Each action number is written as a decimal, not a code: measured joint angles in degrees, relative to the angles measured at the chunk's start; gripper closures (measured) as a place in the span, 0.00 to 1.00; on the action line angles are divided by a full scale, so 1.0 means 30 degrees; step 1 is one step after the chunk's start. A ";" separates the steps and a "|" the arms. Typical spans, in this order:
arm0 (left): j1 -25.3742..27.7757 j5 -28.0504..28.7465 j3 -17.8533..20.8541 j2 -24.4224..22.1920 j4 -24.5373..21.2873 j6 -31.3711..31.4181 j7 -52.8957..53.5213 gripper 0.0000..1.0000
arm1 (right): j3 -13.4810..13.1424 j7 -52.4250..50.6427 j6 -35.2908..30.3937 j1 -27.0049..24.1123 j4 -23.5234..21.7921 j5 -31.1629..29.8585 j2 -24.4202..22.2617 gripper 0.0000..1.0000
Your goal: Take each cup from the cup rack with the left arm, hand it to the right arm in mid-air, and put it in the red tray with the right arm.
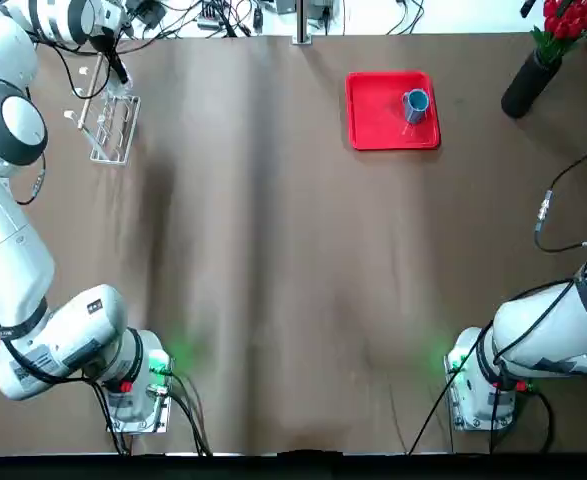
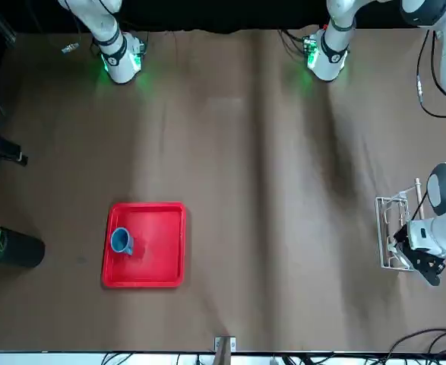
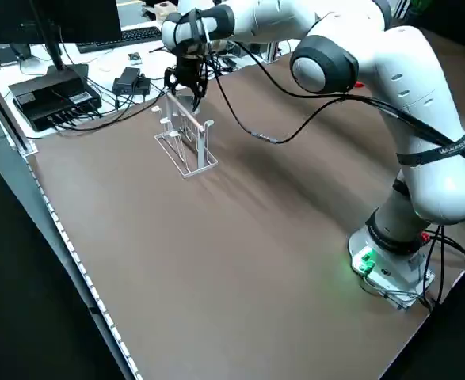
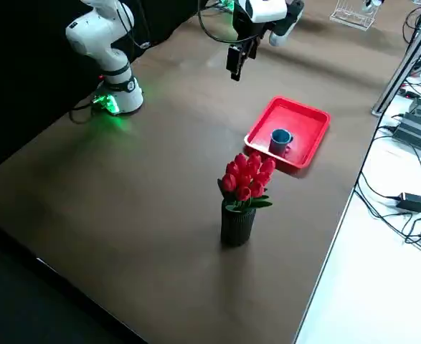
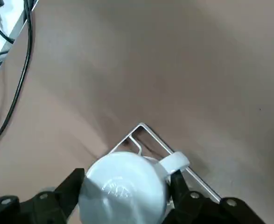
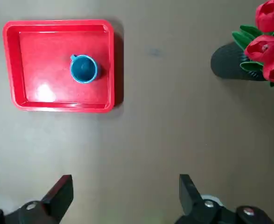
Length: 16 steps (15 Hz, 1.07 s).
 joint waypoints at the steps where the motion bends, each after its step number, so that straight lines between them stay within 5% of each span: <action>1: -0.0017 0.0000 -0.0016 -0.0031 0.0010 0.0000 -0.0197 0.20 | -0.0001 -0.0157 0.0000 -0.0059 -0.0001 0.0008 -0.0004 0.00; 16: -0.0083 -0.0071 -0.0728 -0.2404 0.0114 -0.0334 -0.3331 0.21 | -0.0002 -0.1102 -0.0093 -0.0374 -0.0005 0.0046 -0.0004 0.00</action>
